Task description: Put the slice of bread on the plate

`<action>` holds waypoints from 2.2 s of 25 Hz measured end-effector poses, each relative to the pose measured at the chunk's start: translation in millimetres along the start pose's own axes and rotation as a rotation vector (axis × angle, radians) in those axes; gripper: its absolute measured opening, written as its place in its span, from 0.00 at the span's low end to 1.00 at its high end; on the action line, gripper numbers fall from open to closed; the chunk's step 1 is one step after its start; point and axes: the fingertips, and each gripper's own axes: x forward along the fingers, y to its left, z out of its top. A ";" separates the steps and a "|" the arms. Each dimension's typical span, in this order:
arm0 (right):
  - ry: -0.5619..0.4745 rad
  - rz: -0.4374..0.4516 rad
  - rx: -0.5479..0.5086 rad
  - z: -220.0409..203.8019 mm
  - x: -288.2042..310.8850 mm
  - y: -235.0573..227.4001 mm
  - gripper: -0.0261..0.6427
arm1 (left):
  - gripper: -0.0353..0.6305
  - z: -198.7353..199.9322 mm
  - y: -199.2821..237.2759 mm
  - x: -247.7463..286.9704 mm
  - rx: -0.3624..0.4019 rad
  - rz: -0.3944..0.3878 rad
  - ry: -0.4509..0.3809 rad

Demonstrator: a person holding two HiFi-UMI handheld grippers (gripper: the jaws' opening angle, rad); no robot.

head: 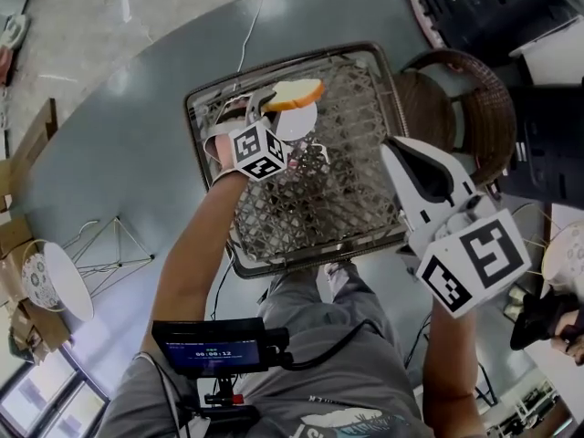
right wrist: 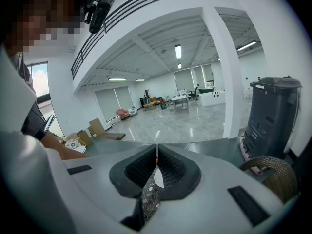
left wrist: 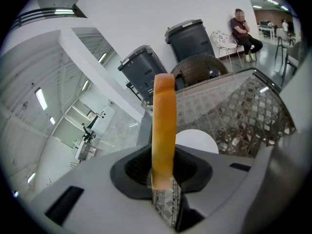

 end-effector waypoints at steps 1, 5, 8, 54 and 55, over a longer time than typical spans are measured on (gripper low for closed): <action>0.004 0.000 0.003 -2.2 1.1 -1.0 0.05 | 0.19 -2.4 -2.1 3.6 0.019 0.007 0.008; 0.020 -0.004 0.015 -12.7 6.0 -4.2 0.05 | 0.19 -12.7 -7.7 17.3 0.107 0.045 0.038; 0.032 -0.005 0.023 -21.5 9.8 -5.2 0.05 | 0.19 -19.7 -9.5 23.8 0.180 0.098 0.053; 0.007 0.067 0.008 -23.0 -31.9 9.3 0.05 | 0.63 -1.4 -39.5 -53.3 -0.155 -0.094 -0.027; -0.002 0.070 0.002 -19.7 -35.6 12.0 0.05 | 0.63 10.3 -30.4 -68.5 -0.195 -0.069 -0.066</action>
